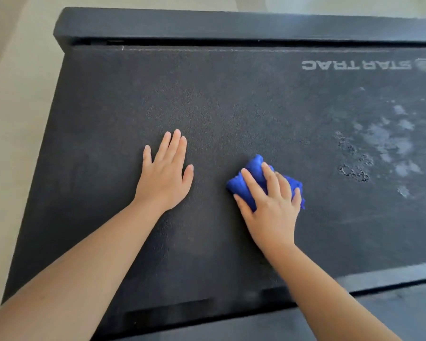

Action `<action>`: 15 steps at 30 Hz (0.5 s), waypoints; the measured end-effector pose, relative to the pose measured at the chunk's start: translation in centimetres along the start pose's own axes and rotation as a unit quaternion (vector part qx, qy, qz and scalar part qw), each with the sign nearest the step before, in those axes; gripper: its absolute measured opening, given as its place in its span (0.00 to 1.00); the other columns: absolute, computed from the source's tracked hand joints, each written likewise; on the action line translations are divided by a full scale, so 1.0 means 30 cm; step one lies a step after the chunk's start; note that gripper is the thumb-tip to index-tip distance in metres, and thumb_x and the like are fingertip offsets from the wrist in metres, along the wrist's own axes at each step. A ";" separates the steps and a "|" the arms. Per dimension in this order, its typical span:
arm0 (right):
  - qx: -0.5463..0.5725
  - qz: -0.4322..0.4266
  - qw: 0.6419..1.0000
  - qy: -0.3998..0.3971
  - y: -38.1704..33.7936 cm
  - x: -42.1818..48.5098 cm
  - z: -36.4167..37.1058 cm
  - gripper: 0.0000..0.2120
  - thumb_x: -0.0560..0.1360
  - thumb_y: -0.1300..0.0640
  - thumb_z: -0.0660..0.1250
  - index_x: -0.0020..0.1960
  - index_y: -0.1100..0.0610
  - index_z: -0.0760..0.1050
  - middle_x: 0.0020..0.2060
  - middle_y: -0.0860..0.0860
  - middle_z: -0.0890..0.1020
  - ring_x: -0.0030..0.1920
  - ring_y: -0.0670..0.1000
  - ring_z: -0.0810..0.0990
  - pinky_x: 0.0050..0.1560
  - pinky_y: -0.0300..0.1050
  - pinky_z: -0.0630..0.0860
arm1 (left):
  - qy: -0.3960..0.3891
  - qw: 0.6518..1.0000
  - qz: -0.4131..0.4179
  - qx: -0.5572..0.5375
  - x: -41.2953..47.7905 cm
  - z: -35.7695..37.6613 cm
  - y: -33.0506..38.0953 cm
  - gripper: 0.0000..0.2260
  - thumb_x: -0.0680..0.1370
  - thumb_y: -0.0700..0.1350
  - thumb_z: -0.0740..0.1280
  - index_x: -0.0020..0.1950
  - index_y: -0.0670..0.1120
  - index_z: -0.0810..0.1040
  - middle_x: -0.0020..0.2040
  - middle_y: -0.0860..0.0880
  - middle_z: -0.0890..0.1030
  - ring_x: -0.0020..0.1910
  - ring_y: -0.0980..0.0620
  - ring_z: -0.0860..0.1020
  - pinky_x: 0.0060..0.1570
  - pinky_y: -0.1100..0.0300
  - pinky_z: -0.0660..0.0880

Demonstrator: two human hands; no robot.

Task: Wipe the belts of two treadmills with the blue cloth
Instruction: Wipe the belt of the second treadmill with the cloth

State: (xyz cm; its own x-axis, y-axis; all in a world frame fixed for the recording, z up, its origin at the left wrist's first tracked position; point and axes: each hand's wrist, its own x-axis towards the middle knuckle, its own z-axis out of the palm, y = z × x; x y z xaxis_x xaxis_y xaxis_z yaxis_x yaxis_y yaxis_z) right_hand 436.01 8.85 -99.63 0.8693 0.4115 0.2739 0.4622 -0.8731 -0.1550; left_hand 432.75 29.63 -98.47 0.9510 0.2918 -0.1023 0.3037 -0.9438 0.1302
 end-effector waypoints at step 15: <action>-0.021 0.069 0.997 0.013 -0.064 -0.042 -0.006 0.23 0.73 0.40 0.56 0.63 0.46 0.75 0.65 0.53 0.74 0.62 0.58 0.70 0.57 0.71 0.65 | 0.008 1.000 0.012 -0.025 -0.014 -0.012 0.025 0.24 0.82 0.49 0.50 0.76 0.41 0.51 0.77 0.43 0.48 0.75 0.45 0.45 0.70 0.42 0.48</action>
State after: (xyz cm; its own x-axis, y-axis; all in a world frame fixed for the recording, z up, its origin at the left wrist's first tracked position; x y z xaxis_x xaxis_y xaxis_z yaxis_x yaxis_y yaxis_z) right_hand 433.98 9.94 -99.50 0.9189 0.2813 0.2765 0.3312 -0.9310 -0.1535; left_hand 432.59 28.85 -97.98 0.9585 0.2726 -0.0834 0.2836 -0.9416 0.1815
